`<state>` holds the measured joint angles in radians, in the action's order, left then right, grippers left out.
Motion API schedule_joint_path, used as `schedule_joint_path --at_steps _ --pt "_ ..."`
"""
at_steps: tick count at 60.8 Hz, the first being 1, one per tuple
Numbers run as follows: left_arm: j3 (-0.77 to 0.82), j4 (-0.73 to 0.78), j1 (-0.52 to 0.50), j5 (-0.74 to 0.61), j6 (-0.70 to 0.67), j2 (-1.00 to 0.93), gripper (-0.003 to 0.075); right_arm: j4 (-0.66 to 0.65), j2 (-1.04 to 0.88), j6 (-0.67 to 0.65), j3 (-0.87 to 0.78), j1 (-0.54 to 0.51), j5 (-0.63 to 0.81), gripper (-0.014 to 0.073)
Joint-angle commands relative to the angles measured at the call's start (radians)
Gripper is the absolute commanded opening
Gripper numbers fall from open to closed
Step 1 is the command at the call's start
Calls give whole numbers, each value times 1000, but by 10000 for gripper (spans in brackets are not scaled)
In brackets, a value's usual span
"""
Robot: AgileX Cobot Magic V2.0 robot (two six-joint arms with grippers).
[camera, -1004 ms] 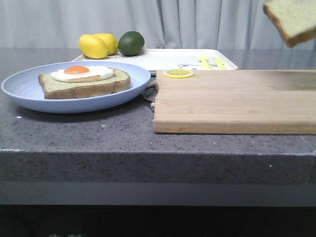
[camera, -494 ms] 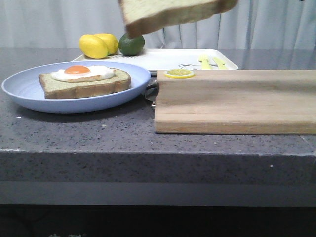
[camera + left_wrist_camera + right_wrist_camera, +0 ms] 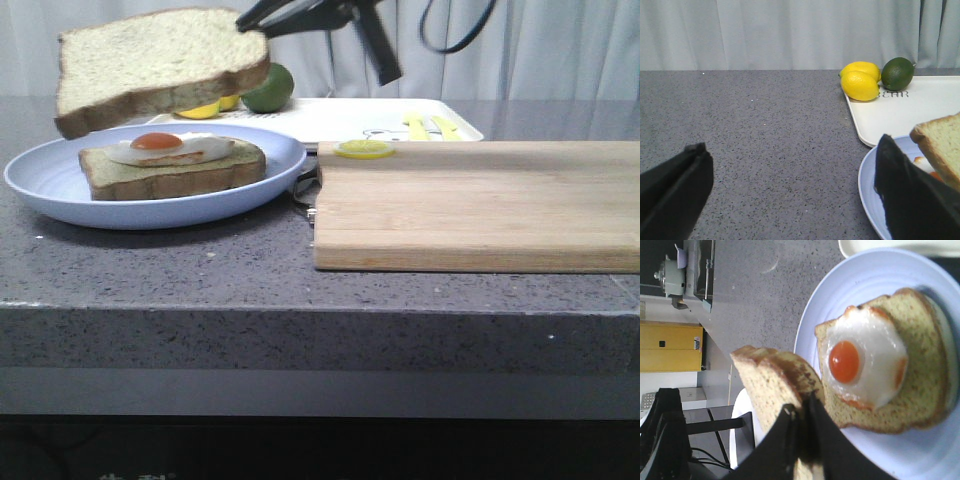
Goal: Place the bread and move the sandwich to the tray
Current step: 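Lift the bread slice with the right gripper and carry it over the blue plate, then lower the bread onto the egg toast and open the right gripper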
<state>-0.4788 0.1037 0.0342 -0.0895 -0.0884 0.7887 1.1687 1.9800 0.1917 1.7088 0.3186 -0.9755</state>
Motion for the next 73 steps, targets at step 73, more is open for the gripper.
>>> schedule_joint_path --at_steps 73 --pt "-36 -10 -3 -80 -9 -2 638 -86 126 -117 321 -5 -99 -39"
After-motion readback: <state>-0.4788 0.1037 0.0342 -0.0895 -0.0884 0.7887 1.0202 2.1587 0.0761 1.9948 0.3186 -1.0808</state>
